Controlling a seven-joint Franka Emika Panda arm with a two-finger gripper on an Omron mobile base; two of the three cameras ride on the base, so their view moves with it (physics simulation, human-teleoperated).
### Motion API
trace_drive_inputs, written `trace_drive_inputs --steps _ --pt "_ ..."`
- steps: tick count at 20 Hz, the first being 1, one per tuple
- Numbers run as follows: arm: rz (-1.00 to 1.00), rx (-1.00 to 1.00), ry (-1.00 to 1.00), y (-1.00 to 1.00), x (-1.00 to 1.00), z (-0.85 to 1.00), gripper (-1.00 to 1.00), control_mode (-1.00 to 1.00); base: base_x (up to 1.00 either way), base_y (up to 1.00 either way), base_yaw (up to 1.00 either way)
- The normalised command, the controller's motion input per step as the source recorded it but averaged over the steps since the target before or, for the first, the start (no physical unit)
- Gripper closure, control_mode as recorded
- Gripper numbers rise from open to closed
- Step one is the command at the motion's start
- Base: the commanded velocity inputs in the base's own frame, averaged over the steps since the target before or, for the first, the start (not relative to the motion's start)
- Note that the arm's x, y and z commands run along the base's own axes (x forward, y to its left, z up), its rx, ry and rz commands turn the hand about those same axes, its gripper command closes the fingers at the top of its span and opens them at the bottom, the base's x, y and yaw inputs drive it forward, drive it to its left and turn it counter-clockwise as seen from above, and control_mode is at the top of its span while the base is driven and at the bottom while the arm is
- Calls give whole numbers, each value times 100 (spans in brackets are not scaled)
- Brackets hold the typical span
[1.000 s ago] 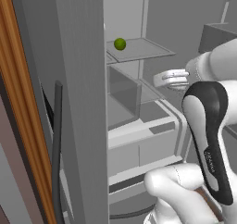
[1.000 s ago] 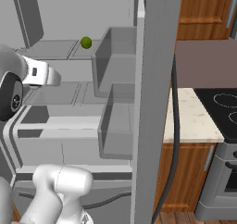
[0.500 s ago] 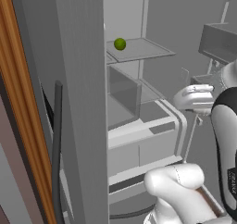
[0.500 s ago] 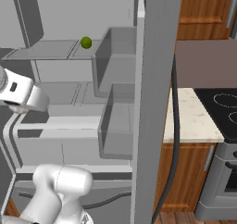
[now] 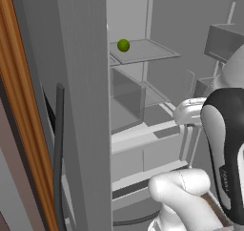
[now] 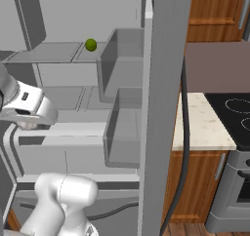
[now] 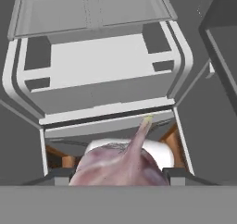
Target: Retrieve the bottle and the shaker from the cabinet and place them next to the mixing bowl on the counter. Then add garlic from the fridge to the mixing bowl.
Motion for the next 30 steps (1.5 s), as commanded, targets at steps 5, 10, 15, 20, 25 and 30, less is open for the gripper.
trace_drive_inputs --steps 5,10,15,20,25,30 --pt "3 0 -6 -5 0 -18 100 -100 0 0 0" --pt "0 0 0 0 0 0 100 -100 0 0 0" --pt "0 0 0 0 -3 0 100 100 -24 0 0" --pt "0 0 0 0 0 0 100 100 -98 0 0" --pt "0 0 0 0 0 0 100 100 -94 -28 -26" --pt "0 0 0 0 0 0 100 100 -84 -21 -61"
